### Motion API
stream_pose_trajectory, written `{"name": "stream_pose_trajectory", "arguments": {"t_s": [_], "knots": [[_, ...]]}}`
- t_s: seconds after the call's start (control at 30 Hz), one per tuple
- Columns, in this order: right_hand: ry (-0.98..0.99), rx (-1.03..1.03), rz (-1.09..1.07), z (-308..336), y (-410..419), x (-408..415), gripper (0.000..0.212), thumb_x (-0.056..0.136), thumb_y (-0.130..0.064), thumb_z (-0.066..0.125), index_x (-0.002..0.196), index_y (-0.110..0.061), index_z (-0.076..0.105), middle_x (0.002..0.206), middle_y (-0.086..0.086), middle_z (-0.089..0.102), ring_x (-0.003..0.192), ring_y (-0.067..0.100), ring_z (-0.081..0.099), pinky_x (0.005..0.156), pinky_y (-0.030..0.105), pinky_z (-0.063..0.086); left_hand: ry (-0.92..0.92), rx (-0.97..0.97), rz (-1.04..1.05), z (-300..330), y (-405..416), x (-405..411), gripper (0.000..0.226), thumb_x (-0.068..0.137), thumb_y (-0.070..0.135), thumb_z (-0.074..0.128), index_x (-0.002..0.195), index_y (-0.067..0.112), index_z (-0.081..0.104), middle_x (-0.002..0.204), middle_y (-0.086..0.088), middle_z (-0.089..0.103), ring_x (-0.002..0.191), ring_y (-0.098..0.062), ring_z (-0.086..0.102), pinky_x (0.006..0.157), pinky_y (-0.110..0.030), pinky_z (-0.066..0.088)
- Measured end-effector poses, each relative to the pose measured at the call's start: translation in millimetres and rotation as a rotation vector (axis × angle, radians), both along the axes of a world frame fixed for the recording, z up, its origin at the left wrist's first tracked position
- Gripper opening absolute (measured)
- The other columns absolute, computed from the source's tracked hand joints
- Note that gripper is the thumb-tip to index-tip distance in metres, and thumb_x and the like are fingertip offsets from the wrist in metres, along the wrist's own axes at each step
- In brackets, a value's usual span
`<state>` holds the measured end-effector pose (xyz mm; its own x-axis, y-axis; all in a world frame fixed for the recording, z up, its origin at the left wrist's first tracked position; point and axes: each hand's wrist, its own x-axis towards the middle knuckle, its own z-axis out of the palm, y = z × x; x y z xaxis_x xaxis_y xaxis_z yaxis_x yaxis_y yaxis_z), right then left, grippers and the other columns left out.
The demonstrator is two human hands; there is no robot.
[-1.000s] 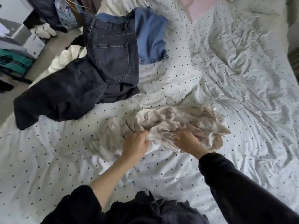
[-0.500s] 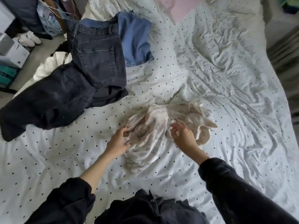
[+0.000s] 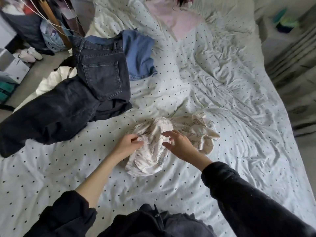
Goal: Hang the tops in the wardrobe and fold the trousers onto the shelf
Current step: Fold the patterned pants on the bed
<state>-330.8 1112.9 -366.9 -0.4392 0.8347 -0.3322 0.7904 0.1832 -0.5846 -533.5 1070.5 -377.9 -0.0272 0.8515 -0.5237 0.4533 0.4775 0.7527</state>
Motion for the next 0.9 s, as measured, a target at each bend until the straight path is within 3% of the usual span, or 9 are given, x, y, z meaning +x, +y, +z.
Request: {"name": "stream_pose_trajectory", "arguments": {"t_s": [0.17, 0.27, 0.37, 0.47, 0.57, 0.63, 0.73, 0.83, 0.9], "knots": [[0.176, -0.052, 0.008, 53.0, 12.4, -3.6, 0.063, 0.086, -0.024, 0.068, 0.142, -0.017, 0.039, 0.141, 0.000, 0.046, 0.129, 0.016, 0.040, 0.106, 0.027, 0.029, 0.044, 0.316, -0.143, 83.7, 30.9, 14.4, 0.029, 0.085, 0.020, 0.067, 0.061, 0.020, 0.050, 0.047, 0.016, 0.039, 0.048, -0.001, 0.035, 0.056, -0.024, 0.028], [0.333, -0.080, -0.081, 87.3, 19.6, 0.1, 0.050, 0.084, -0.019, 0.070, 0.130, -0.016, 0.052, 0.106, -0.003, 0.058, 0.099, 0.006, 0.052, 0.089, 0.020, 0.037, 0.115, 0.460, -0.197, 128.6, 38.4, 21.9, 0.014, 0.083, 0.024, 0.070, 0.076, 0.018, 0.059, 0.057, 0.017, 0.041, 0.050, 0.004, 0.040, 0.056, -0.013, 0.030], [0.382, -0.002, -0.066, 113.6, 24.8, 8.0, 0.016, 0.083, -0.012, 0.070, 0.097, -0.004, 0.068, 0.075, -0.004, 0.059, 0.065, -0.001, 0.050, 0.068, 0.016, 0.040, 0.152, 0.552, -0.234, 159.9, 42.8, 27.5, 0.014, 0.083, 0.024, 0.071, 0.095, 0.020, 0.066, 0.080, 0.015, 0.058, 0.065, 0.010, 0.049, 0.064, -0.009, 0.034], [0.324, 0.160, -0.063, 135.0, 24.5, 22.0, 0.019, 0.081, -0.013, 0.073, 0.092, 0.002, 0.068, 0.083, 0.005, 0.064, 0.069, 0.007, 0.053, 0.066, 0.018, 0.042, 0.190, 0.514, -0.282, 179.7, 41.5, 27.8, 0.028, 0.082, 0.021, 0.072, 0.108, 0.019, 0.064, 0.103, 0.008, 0.063, 0.087, -0.005, 0.059, 0.072, -0.014, 0.042], [0.308, 0.207, -0.086, 144.6, 14.6, 40.3, 0.021, 0.082, -0.015, 0.071, 0.096, -0.001, 0.066, 0.091, 0.000, 0.060, 0.079, 0.010, 0.055, 0.067, 0.008, 0.043, 0.267, 0.455, -0.313, 175.0, 32.4, 29.3, 0.042, 0.080, 0.023, 0.074, 0.120, 0.017, 0.062, 0.112, 0.011, 0.056, 0.104, -0.009, 0.054, 0.084, -0.019, 0.038], [0.255, 0.202, -0.083, 141.6, 2.7, 52.4, 0.020, 0.084, -0.017, 0.070, 0.098, -0.003, 0.066, 0.092, -0.003, 0.058, 0.084, 0.011, 0.055, 0.068, 0.005, 0.041, 0.275, 0.453, -0.291, 165.9, 22.5, 37.5, 0.044, 0.077, 0.026, 0.076, 0.119, 0.015, 0.064, 0.109, 0.010, 0.057, 0.097, -0.005, 0.053, 0.084, -0.016, 0.037], [0.274, 0.115, -0.093, 135.6, -14.9, 62.2, 0.019, 0.083, -0.016, 0.071, 0.099, -0.009, 0.063, 0.091, -0.007, 0.059, 0.087, 0.010, 0.057, 0.073, 0.005, 0.042, 0.248, 0.507, -0.272, 159.0, 10.2, 55.4, 0.036, 0.075, 0.025, 0.079, 0.108, 0.015, 0.069, 0.089, 0.009, 0.060, 0.074, -0.002, 0.051, 0.064, -0.006, 0.035], [0.406, 0.027, -0.100, 135.7, -28.4, 63.9, 0.025, 0.080, -0.012, 0.074, 0.102, -0.011, 0.062, 0.089, -0.007, 0.063, 0.083, 0.005, 0.059, 0.081, 0.016, 0.047, 0.187, 0.579, -0.284, 162.0, 1.8, 73.1, 0.025, 0.073, 0.021, 0.080, 0.095, 0.021, 0.067, 0.086, 0.008, 0.063, 0.075, -0.008, 0.056, 0.065, -0.012, 0.040], [0.413, 0.050, -0.093, 137.8, -32.2, 62.4, 0.019, 0.081, -0.009, 0.072, 0.099, -0.003, 0.066, 0.080, -0.002, 0.064, 0.069, 0.001, 0.056, 0.072, 0.016, 0.046, 0.126, 0.592, -0.276, 164.5, -1.6, 80.0, 0.026, 0.073, 0.018, 0.080, 0.091, 0.024, 0.061, 0.086, 0.011, 0.063, 0.081, -0.008, 0.059, 0.071, -0.020, 0.043]]}}
